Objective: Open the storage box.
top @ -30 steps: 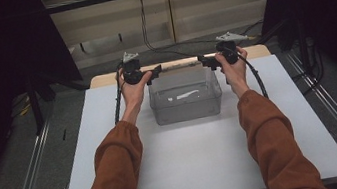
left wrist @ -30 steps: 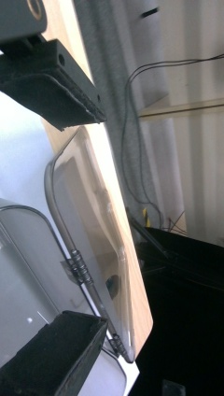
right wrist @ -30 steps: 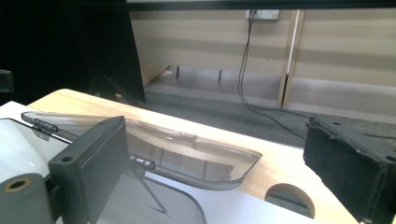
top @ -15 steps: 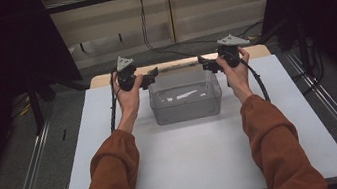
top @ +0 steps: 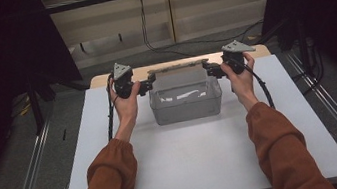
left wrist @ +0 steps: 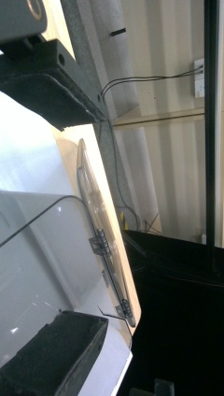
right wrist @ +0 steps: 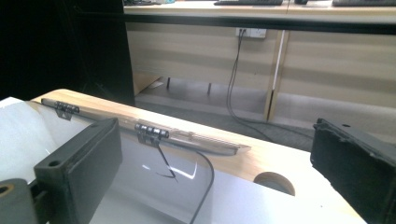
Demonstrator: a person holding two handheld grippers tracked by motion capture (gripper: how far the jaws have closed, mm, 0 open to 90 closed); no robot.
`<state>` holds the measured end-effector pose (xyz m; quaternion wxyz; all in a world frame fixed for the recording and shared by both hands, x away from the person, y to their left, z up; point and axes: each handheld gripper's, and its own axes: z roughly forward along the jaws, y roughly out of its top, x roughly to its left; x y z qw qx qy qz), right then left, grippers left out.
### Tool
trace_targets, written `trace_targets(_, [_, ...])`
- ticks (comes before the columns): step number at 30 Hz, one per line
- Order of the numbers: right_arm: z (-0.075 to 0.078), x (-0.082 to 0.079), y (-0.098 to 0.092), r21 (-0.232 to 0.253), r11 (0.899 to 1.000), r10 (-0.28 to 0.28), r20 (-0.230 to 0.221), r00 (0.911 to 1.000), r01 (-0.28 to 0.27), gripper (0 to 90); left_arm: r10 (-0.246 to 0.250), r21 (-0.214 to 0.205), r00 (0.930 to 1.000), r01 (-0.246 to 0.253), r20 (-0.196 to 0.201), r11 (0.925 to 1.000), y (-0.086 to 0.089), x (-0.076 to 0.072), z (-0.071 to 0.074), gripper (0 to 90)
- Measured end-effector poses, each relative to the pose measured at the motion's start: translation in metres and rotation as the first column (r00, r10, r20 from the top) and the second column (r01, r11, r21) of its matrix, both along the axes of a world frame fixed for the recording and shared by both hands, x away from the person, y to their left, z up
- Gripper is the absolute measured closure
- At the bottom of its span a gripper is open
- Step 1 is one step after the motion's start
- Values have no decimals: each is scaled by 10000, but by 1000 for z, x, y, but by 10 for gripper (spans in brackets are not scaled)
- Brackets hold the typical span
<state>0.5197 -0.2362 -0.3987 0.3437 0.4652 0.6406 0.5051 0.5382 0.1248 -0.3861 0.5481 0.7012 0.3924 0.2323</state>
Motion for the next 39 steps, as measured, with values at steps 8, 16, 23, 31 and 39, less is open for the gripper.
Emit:
trace_targets(8, [-2, -15, 0, 50, 10000, 2, 267, 9996, -4, 15, 181, 50, 9995, -182, 259, 9998, 14, -12, 5, 36])
trace_targets(16, [7, -29, 9, 38, 9999, 95, 755, 9971, -98, 4, 186, -122, 9987, -180, 483, 9998, 24, -29, 5, 33])
trace_targets(23, [5, -43, 8, -102, 9999, -27, 694, 9976, 34, 1, 393, -271, 9965, -374, 743, 9989, 33, -44, 5, 33])
trace_targets(31, [1, -60, 1, -78, 9999, -129, 771, 9969, 136, 1, 605, -349, 9932, -573, 995, 9977, 43, -60, 4, 33])
trace_targets(39, [-1, -79, -4, -248, 9996, -129, 998, 9949, 155, 2, 753, -178, 9879, -736, 1353, 9971, 48, -80, -1, 33])
